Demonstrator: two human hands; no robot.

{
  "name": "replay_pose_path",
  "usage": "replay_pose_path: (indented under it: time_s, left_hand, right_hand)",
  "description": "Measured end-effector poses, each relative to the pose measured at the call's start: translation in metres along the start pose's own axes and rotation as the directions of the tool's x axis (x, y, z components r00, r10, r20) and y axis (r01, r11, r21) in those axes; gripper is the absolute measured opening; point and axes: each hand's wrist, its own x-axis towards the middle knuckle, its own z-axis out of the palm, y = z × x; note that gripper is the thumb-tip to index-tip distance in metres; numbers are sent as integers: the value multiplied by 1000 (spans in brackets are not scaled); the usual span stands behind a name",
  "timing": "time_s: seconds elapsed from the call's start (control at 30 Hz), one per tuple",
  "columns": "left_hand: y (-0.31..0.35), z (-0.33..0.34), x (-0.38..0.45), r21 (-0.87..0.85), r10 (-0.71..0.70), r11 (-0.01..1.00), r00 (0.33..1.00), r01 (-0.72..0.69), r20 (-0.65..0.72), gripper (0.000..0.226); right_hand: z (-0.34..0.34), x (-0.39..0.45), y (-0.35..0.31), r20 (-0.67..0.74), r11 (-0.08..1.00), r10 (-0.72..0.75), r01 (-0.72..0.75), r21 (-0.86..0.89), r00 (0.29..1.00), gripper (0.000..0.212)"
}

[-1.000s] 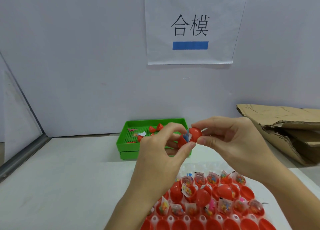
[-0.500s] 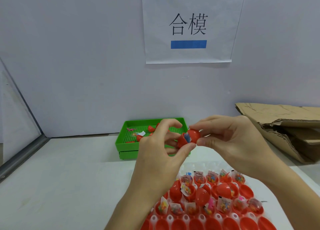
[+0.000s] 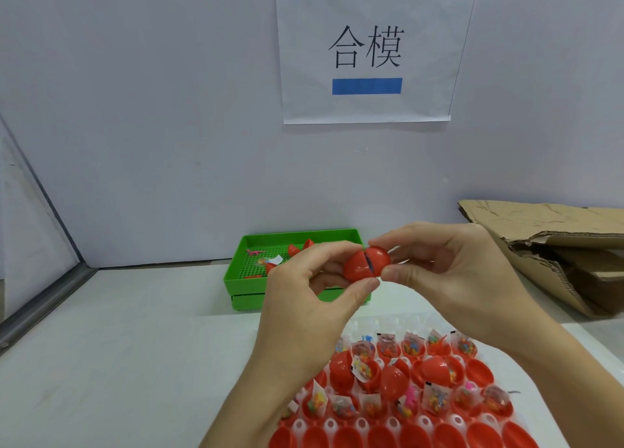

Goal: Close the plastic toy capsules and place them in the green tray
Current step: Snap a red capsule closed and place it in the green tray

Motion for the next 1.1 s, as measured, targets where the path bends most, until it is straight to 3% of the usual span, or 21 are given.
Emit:
replay_pose_path:
  time_s: [0.8,1.1]
  left_hand:
    - [8,-4,1,-147,-35,988,999,38,20,31]
    - [7,-4,2,-110,-34,993,998,40,56,36]
  right_hand:
    - [3,-3,-2,44,998,-22,19,64,999,25]
    - [6,-1,0,-29,999,-40,41,19,999,42]
